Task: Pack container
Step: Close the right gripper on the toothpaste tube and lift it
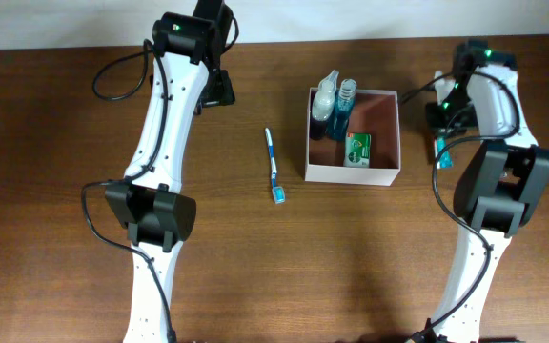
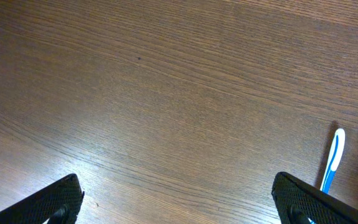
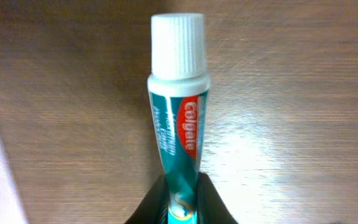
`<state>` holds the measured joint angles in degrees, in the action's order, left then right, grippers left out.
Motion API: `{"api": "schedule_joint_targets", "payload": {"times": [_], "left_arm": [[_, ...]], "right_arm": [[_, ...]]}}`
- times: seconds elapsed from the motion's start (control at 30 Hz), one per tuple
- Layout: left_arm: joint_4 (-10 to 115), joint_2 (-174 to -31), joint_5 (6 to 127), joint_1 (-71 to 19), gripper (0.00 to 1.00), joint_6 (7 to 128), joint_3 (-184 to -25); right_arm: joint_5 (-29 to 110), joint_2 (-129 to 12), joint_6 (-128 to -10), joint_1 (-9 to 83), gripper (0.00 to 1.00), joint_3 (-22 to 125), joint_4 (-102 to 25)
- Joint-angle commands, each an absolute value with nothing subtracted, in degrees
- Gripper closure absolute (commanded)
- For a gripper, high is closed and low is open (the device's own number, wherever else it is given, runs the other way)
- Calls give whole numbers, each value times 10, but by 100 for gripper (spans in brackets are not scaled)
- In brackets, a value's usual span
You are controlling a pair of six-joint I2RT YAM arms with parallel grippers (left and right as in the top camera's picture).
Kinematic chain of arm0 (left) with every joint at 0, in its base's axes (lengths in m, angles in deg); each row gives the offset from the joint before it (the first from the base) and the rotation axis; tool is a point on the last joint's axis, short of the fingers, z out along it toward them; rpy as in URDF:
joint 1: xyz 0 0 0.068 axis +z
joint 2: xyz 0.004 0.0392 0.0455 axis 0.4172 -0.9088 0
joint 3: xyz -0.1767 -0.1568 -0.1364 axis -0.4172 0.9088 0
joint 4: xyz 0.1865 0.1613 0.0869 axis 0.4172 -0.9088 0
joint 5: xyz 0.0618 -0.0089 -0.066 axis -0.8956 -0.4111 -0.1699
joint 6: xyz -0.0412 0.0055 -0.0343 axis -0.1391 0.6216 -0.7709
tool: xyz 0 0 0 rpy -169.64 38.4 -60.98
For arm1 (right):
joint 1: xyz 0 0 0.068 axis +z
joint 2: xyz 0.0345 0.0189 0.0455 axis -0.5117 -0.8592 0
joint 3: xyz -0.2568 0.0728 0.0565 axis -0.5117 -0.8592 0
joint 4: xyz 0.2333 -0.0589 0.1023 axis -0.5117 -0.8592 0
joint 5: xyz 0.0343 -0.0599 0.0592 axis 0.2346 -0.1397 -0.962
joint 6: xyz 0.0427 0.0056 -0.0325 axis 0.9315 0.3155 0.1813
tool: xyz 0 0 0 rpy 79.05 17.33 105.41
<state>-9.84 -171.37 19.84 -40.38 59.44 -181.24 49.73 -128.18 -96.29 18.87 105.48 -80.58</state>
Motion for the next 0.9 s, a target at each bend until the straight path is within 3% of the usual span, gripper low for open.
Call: {"api": "schedule_joint_targets", "payload": {"times": [0.0, 0.17, 0.43, 0.57, 0.87], "left_arm": [[-99, -1712, 192, -404, 1, 602, -1810], [-99, -1712, 192, -404, 1, 602, -1810], [-99, -1712, 192, -404, 1, 602, -1810], [-99, -1712, 192, -404, 1, 602, -1810], [-99, -1712, 192, -404, 1, 602, -1810]], "right_arm": [[504, -1277, -957, 188, 89, 1094, -811], [504, -1276, -945, 190, 96, 1094, -822], [504, -1276, -944, 195, 77, 1093, -815], [485, -1277, -944, 195, 63, 1078, -784], [428, -1277, -992, 199, 56, 1003, -713]]}}
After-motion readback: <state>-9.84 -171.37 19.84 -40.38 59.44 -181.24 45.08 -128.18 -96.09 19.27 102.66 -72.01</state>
